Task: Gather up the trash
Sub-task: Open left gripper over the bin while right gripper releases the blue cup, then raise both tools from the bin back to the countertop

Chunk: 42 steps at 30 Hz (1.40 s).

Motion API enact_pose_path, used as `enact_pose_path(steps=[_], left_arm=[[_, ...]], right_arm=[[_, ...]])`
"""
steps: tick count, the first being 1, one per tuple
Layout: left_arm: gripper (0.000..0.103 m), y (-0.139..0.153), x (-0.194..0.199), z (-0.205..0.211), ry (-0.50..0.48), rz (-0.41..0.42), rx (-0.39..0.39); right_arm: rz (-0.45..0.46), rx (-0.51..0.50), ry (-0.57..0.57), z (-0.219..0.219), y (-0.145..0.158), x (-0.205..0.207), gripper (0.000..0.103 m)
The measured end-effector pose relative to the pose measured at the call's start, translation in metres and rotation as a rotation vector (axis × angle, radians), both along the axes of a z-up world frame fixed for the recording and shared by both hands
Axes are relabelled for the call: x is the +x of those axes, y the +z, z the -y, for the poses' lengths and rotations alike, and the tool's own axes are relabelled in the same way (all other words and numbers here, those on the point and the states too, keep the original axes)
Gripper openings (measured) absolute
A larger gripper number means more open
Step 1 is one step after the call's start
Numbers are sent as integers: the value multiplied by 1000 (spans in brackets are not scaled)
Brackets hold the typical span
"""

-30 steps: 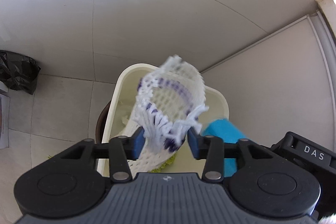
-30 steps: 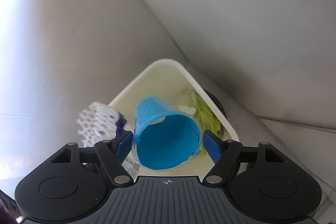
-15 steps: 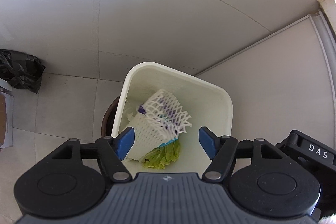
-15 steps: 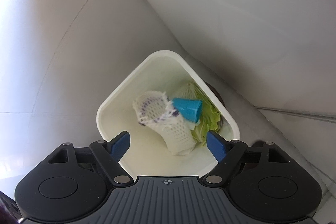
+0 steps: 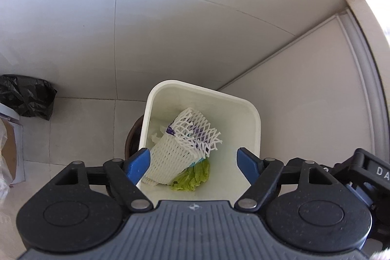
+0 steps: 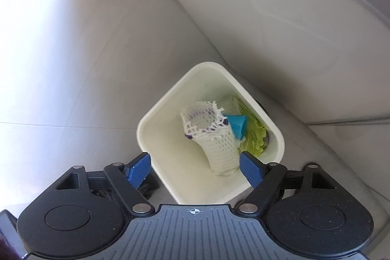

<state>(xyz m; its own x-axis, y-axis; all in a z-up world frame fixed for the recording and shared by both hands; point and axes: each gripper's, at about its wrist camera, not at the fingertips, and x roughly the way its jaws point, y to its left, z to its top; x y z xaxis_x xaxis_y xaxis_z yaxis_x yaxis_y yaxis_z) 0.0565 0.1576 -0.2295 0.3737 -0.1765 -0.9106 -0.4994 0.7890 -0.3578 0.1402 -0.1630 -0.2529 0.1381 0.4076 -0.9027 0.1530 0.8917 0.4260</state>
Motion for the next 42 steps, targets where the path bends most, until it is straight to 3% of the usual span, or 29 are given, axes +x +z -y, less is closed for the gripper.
enact_pose_path(steps=[15,26,33,42], left_arm=[[93,50,-15,10,-148,10,58],[102,101,-19,42,-300,47,163],[102,123,-14,64,-385,79,205],[102,152,2,98,-465,145,254]], right_arm=[[135,78,59,29,62,-40,82],[292,91,154,39,120,-73,89],[418,53,135,59,151,-84,90],[608,-97,89,101,199,-88,98]])
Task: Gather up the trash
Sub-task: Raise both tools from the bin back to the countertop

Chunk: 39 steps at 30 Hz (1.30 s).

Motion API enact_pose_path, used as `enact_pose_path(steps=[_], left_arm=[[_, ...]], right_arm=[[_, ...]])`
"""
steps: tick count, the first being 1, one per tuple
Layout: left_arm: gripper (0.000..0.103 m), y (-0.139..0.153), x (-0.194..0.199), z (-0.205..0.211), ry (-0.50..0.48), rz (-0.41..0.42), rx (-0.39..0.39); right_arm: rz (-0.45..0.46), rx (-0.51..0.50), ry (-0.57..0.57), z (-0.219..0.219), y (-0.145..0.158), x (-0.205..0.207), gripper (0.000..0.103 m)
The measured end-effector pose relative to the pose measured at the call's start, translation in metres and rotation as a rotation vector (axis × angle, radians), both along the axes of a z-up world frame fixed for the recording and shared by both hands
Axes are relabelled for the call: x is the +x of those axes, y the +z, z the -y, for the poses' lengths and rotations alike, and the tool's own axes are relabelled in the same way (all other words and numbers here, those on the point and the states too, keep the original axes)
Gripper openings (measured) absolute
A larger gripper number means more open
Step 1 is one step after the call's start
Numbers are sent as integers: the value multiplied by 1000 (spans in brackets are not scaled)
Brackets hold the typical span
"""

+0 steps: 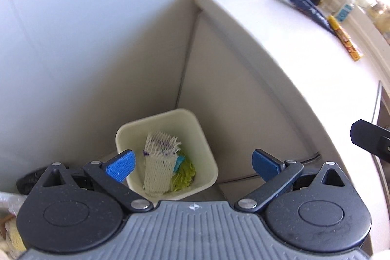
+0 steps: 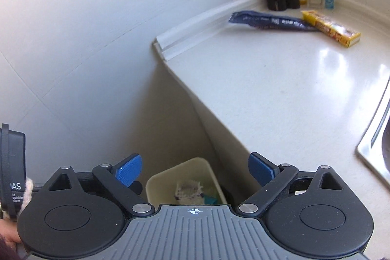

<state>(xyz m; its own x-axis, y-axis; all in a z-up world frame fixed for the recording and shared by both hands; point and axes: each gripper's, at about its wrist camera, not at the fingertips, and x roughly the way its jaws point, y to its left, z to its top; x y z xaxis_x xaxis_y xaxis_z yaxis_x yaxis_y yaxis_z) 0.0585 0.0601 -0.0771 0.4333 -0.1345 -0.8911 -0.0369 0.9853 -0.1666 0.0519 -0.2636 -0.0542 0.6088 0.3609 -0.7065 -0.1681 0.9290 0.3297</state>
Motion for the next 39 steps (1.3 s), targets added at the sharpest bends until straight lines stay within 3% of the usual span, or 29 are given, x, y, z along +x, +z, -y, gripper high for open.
enact_pose_path(steps=[13,17,24,30,39], left_arm=[[102,34,50,68,-129,100,36],[102,41,76,99,-209,144,73],[102,49,133,143,-415,257,127],[102,45,187,179,-568,312,108],[102,19,249,238,-837,342,271]], right_arm=[[113,-85,-198,93,11,23,101],[135,-96,-222,122,9,40,102],[198,-151,-180,175,-1,79,102],[206,-151,-173,226,-14,120,102],[210,-229,-49,259,-36,196,102]])
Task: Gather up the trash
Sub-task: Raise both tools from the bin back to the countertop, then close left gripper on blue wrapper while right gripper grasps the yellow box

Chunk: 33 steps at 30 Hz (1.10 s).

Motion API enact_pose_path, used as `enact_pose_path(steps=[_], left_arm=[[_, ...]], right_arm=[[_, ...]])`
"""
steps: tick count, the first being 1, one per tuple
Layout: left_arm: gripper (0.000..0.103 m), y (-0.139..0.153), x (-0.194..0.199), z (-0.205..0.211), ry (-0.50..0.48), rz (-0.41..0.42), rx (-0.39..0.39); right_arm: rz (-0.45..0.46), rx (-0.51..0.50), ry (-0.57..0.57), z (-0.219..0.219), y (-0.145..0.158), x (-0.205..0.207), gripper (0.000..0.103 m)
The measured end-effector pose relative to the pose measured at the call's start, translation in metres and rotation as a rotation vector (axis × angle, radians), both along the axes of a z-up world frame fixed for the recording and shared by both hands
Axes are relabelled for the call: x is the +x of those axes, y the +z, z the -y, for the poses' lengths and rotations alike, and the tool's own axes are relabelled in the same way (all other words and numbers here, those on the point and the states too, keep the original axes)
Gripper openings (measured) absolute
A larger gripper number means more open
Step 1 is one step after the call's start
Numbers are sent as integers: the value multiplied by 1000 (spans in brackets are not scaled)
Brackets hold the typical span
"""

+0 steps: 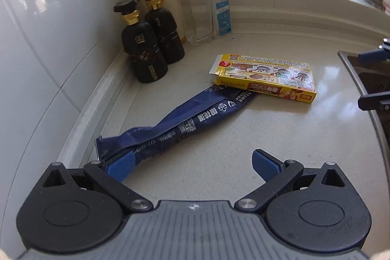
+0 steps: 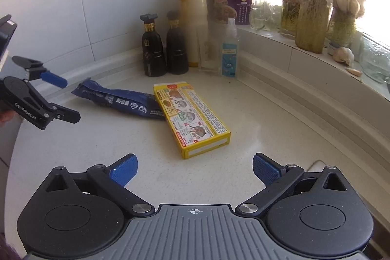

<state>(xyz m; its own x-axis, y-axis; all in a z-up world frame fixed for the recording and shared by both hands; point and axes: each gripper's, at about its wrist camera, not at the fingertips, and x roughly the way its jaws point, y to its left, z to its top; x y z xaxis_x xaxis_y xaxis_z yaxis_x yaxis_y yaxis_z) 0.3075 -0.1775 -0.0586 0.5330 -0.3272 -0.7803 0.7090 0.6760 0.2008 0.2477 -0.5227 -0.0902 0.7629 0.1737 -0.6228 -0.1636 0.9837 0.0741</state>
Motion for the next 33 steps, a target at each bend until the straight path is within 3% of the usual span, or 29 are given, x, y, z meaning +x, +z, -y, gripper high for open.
enact_pose_path(steps=[5,9,21,31,33], left_arm=[[102,-15,29,23,-121,22,114],[102,-22,48,33,-164,22,177],[88,-27,74,39,-194,-80,205],[54,-22,66,35,-192,-47,204],[44,-22,63,34,-185,-33,222]], right_arm=[[-46,-32,90,4,-19,38,102],[-84,-46,133,6,-32,66,102],[-175,-48,230,-3,-48,112,102],[-156,-50,205,-10,-52,116,99],[-143,-35,189,-9,-51,114,91]])
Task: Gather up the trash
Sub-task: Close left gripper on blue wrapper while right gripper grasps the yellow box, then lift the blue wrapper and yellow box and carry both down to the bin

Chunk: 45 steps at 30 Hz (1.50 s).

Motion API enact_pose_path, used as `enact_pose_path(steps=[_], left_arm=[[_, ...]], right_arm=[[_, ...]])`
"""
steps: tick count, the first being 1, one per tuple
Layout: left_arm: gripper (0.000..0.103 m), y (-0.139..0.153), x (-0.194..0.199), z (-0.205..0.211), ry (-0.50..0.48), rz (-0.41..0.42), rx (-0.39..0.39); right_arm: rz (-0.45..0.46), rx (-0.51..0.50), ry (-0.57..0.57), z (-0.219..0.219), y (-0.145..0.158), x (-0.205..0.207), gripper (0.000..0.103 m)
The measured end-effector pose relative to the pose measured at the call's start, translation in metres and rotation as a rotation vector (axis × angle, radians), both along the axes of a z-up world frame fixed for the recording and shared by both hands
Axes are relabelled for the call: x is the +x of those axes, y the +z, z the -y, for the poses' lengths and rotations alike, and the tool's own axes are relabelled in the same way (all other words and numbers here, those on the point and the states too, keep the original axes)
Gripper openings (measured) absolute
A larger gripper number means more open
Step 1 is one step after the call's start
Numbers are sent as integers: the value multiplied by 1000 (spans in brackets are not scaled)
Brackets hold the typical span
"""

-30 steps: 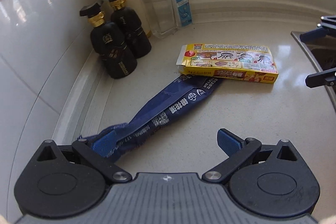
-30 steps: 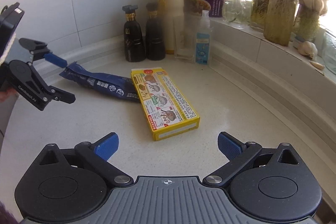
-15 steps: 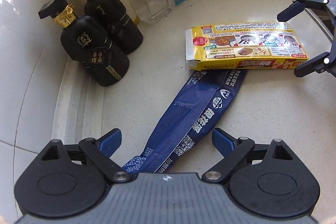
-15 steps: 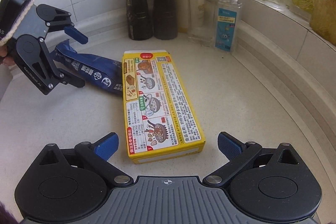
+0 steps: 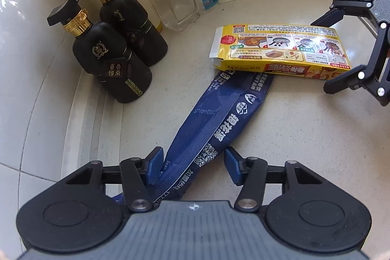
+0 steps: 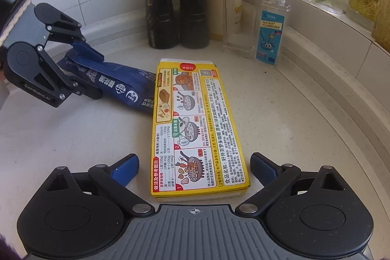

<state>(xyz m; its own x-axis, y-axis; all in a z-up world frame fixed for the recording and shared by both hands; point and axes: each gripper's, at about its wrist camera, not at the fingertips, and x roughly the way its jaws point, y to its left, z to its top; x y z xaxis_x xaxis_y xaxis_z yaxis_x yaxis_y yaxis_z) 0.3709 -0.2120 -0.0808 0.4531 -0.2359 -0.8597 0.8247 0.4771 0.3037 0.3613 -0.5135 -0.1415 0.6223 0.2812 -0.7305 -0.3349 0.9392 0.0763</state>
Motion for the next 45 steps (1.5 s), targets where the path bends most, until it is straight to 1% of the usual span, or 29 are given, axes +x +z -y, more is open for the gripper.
enact_pose_path(steps=[1,2,4,8,11,17,23,31,41,45], left_arm=[[33,0,-1,-1,9,13,11],[28,0,-1,0,21,25,20],[22,2,-1,-3,46,29,12],[19,8,-5,-12,102,30,-14],[17,14,-11,-14,130,38,-32],[17,28,-27,-25,211,15,-69],[16,39,-45,-36,271,-7,-101],[16,57,-75,-69,347,-42,-141],[16,76,-109,-109,410,-71,-201],[16,83,-122,-126,439,-94,-229]], right_arm=[[0,10,-9,1,0,0,81],[2,17,-22,1,1,-1,75],[9,33,-44,2,3,-3,75],[17,74,-78,4,7,-11,74],[28,88,-97,2,12,-19,74],[40,96,-130,-4,24,-38,74],[41,67,-148,-18,35,-62,74],[31,26,-174,-43,54,-98,74],[23,37,-187,-74,73,-139,74],[17,38,-193,-85,80,-154,74]])
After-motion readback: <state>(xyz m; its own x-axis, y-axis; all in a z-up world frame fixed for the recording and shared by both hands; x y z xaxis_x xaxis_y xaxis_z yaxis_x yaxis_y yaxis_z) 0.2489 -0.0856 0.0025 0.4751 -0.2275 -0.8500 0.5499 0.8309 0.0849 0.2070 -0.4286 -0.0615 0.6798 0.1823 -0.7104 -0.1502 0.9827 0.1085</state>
